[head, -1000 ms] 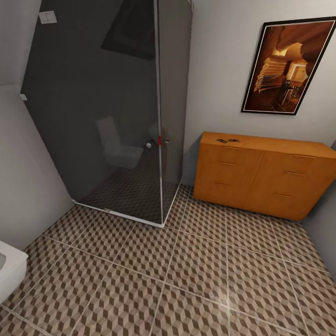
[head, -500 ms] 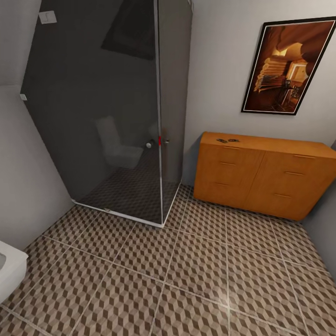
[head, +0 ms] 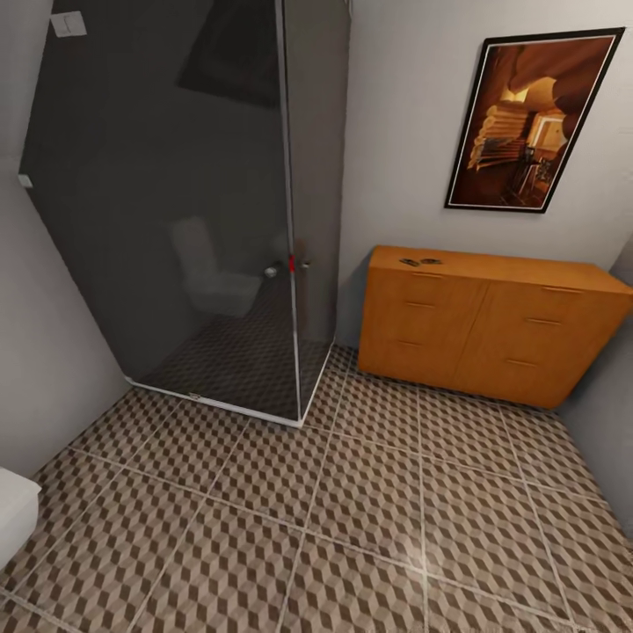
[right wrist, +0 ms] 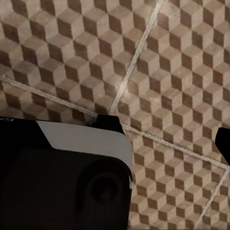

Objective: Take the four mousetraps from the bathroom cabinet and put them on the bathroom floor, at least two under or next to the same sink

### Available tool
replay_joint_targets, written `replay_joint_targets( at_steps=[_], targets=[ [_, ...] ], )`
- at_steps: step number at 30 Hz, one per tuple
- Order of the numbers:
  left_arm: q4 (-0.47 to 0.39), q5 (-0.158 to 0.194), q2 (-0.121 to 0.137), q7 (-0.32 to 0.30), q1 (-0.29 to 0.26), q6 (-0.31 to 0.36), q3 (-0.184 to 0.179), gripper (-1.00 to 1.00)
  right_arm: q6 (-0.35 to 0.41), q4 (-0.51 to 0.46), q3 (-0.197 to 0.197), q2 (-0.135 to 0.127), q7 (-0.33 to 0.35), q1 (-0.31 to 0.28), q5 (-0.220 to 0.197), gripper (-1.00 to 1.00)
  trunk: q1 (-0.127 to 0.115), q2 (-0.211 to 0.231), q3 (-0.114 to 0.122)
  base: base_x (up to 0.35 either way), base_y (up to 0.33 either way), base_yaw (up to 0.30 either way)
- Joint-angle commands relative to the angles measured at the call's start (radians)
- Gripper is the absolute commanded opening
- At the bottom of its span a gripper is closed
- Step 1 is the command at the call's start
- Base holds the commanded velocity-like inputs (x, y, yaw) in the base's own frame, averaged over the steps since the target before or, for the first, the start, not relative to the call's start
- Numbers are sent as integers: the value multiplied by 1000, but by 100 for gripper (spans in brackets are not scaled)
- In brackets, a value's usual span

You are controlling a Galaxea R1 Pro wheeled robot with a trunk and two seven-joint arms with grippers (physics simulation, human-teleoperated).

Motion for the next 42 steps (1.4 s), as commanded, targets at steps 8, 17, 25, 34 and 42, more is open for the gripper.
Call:
replay_joint_targets(
  at_steps=[8,17,25,34,42],
  targets=[
    [-3,7,0,6,0,-1,-8,100,-5,10,1,-2,-5,3,7,100,0,-1,-11,0,0,-162],
    [-3,7,-1,6,0,-1,-9,100,-4,8,1,5,-5,4,1,100,0,-1,-15,0,0,-62],
    [-3,7,-1,6,0,-1,-8,100,-5,6,-3,2,1,4,-1,100,0,-1,-15,0,0,-103],
    [-4,7,-2,6,0,-1,-8,100,-5,5,-4,-1,55,4,-3,100,0,-1,-10,0,0,-265],
    [-4,7,-2,5,0,-1,-8,100,-5,5,-4,-3,93,4,-4,100,0,-1,-4,0,0,-291]
  ],
)
